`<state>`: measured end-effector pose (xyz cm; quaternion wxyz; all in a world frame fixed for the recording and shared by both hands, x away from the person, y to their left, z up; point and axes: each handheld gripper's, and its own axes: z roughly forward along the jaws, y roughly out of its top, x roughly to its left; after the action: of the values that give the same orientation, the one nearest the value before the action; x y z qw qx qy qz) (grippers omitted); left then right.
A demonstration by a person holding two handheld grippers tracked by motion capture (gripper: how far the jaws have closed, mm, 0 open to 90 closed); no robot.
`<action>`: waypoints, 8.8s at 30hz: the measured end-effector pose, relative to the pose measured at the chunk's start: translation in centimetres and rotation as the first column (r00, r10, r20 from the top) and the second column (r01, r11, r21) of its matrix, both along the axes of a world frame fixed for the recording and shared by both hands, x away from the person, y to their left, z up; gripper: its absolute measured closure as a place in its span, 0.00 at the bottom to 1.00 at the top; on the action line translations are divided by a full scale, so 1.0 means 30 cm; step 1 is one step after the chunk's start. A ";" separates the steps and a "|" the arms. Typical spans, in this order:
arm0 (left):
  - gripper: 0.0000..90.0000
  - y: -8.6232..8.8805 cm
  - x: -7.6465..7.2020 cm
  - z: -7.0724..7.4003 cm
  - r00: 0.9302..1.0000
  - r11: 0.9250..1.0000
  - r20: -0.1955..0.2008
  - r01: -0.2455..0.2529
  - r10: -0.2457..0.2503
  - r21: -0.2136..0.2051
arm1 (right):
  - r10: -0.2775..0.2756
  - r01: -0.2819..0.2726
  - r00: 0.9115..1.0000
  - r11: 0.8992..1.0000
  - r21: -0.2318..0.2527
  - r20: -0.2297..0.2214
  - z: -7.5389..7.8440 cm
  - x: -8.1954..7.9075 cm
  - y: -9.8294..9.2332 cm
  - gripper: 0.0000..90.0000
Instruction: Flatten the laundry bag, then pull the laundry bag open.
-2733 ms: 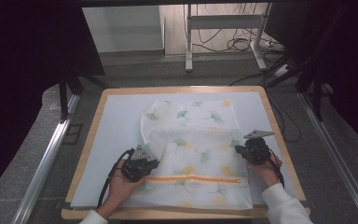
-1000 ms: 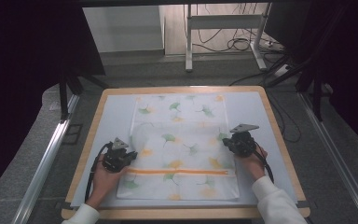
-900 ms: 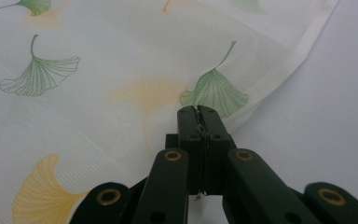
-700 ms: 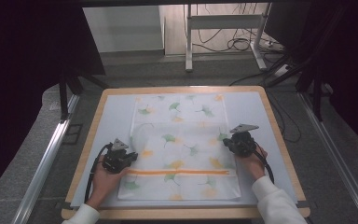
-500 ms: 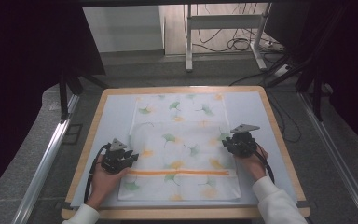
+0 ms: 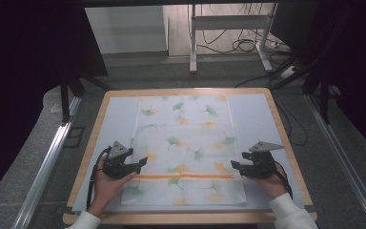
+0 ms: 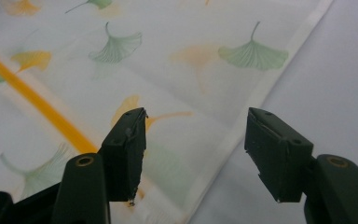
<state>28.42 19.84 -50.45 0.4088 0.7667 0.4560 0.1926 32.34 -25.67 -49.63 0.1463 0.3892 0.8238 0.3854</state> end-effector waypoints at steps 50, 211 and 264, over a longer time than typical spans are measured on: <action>0.52 -0.762 0.134 0.043 0.847 0.837 -0.070 0.532 -0.527 0.132 | 0.140 -0.148 0.986 0.986 -0.075 -0.095 -0.068 -0.237 0.027 0.99; 1.00 -0.994 0.174 -0.012 0.666 0.627 -0.230 0.746 -0.709 0.226 | 0.026 -0.029 0.990 0.999 -0.022 -0.139 -0.078 -0.162 -0.036 1.00; 1.00 -0.931 0.159 -0.024 0.682 0.648 -0.219 0.731 -0.697 0.213 | -0.070 0.077 0.989 0.996 0.052 -0.132 -0.060 -0.094 -0.022 1.00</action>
<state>33.20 -8.10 -51.18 0.3097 0.9442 0.1072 0.0338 29.53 -26.33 -51.43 0.0951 0.4478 0.8053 0.3768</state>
